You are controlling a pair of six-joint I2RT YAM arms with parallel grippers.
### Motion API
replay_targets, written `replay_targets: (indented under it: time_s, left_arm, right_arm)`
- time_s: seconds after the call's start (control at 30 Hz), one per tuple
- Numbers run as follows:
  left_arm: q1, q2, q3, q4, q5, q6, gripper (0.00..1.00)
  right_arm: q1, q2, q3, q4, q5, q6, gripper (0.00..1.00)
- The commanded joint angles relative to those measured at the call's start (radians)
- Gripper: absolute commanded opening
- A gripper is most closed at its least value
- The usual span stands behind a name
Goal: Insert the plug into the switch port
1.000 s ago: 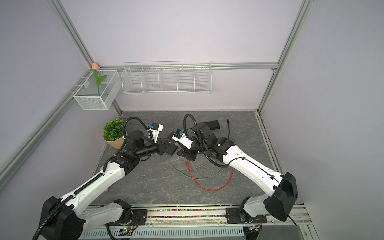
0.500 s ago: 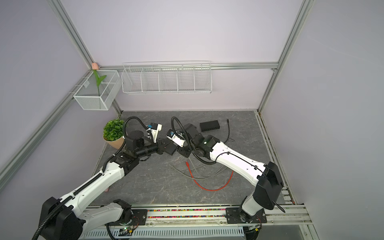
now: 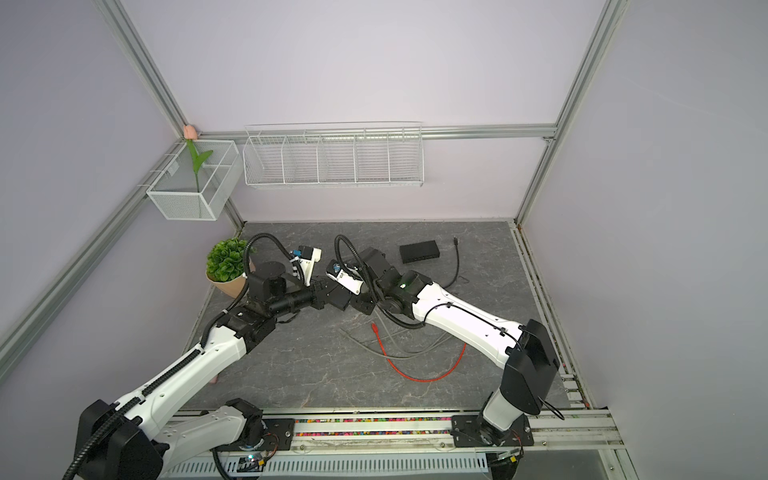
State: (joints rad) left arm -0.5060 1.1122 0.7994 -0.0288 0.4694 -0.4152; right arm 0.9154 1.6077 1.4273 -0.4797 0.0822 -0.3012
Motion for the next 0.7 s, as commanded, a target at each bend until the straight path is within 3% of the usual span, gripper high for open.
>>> replay_targets:
  time_s: [0.0,0.03,0.07,0.13,0.17,0.27,0.33,0.43,0.57,0.67]
  left_arm:
    - [-0.003,-0.015,0.027,-0.008,0.004,-0.005,0.0]
    - [-0.005,-0.015,0.027,-0.011,-0.002,-0.006,0.0]
    - [-0.003,-0.015,0.032,-0.026,-0.022,0.0,0.12]
    - [-0.003,-0.021,0.042,-0.082,-0.092,0.019,0.51]
    - [-0.002,-0.032,0.04,-0.098,-0.154,0.022,0.6]
    - [0.036,-0.078,-0.002,-0.091,-0.357,0.022,0.73]
    - [0.143,-0.079,-0.044,-0.019,-0.312,-0.014,0.72]
    - [0.289,0.033,-0.055,0.102,-0.188,-0.047,0.63]
    - [0.313,0.342,0.084,0.121,-0.18,0.008,0.55]
    - [0.335,0.598,0.28,0.024,-0.074,0.04,0.45]
  right_arm:
    - [0.002,-0.009,-0.005,0.059,-0.003,-0.013,0.07]
    - [0.003,-0.014,-0.016,0.065,-0.001,-0.01,0.07]
    - [0.001,-0.018,-0.022,0.068,0.005,-0.01,0.07]
    - [-0.012,-0.02,-0.028,0.048,-0.006,-0.013,0.07]
    - [-0.025,-0.018,-0.025,0.025,-0.021,-0.013,0.07]
    - [-0.084,0.011,-0.016,-0.064,-0.08,-0.017,0.07]
    - [-0.125,0.045,-0.015,-0.115,-0.135,-0.025,0.07]
    - [-0.184,0.145,0.022,-0.195,-0.195,-0.035,0.07]
    - [-0.198,0.342,0.168,-0.334,-0.21,-0.062,0.07]
    - [-0.199,0.483,0.297,-0.401,-0.203,-0.077,0.07]
